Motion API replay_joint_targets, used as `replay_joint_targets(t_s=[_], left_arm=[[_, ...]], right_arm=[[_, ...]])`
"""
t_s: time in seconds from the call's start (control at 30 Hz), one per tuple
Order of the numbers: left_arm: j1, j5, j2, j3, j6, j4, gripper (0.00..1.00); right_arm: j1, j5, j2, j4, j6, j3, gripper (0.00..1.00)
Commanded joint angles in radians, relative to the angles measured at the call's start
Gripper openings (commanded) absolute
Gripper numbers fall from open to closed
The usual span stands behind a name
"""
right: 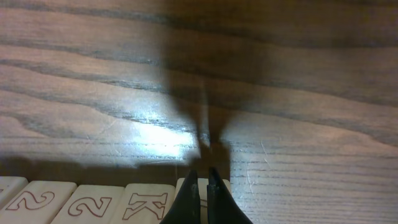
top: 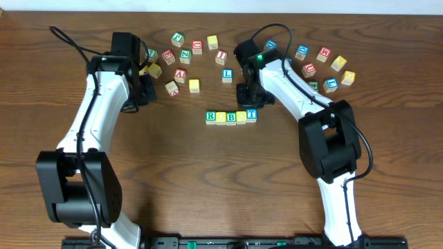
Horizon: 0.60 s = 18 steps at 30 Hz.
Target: Spell out ROBOT
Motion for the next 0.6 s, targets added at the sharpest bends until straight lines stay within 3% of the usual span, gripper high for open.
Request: replay_joint_targets(t_s=[0.0, 0.57], left_arm=[[0.002, -0.002, -0.013, 0.011, -0.002, -0.006, 0.08], [0.002, -0.003, -0.027, 0.016, 0.022, 0.003, 0.08]], right_arm=[[0.006, -0.026, -0.01, -0.01, 0.012, -0.006, 0.01], [-0.029, -0.026, -0.047, 0.012, 0.007, 0.043, 0.01]])
